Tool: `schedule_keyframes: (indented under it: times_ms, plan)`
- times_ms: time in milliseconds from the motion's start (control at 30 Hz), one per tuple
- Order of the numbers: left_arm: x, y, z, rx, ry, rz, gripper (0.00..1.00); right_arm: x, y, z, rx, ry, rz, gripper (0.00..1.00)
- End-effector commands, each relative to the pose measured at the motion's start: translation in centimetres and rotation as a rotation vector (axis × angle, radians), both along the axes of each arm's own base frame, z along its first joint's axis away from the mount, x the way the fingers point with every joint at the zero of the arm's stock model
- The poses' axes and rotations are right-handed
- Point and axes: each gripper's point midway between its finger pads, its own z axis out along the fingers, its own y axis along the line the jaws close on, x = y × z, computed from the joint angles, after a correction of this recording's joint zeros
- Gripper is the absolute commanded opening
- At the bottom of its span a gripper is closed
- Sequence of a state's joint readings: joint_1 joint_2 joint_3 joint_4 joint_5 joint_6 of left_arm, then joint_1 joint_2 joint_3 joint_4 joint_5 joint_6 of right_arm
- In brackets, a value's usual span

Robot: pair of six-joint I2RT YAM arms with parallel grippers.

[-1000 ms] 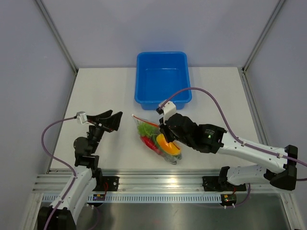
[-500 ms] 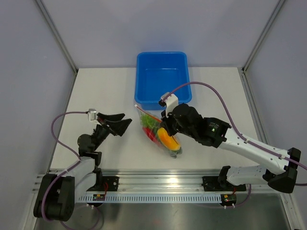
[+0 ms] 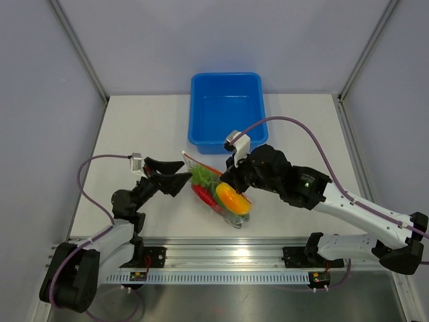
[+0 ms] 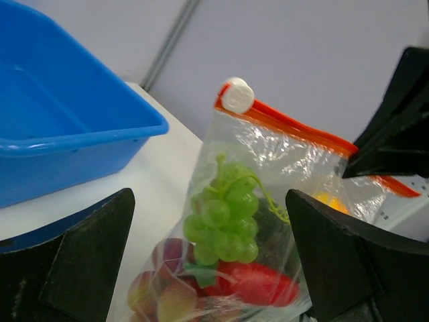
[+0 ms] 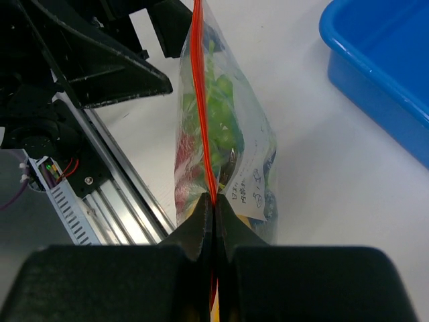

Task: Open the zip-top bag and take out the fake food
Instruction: Pick up the zipper food storage bag at the center of the board.

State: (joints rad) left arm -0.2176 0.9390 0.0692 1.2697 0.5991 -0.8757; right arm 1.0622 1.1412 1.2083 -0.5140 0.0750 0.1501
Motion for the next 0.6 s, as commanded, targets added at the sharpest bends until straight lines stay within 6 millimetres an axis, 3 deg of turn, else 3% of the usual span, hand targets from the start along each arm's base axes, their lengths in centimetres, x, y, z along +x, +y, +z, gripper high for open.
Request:
schedule_keyframes:
  times_ms: [0, 233, 567]
  plan:
    - [-4.7, -0.4, 9.2, -0.081, -0.503, -0.023, 0.99, -0.3, 0.6, 5.2, 0.176, -0.082, 0.04, 0.0]
    - [-6.5, -0.8, 10.5, -0.108, -0.58, -0.029, 0.99, -0.8, 0.9, 4.5, 0.181, -0.059, 0.061, 0.0]
    - [-6.9, -0.5, 10.9, -0.133, -0.589, -0.013, 0.97, -1.5, 0.8, 4.0, 0.198, -0.044, 0.081, 0.0]
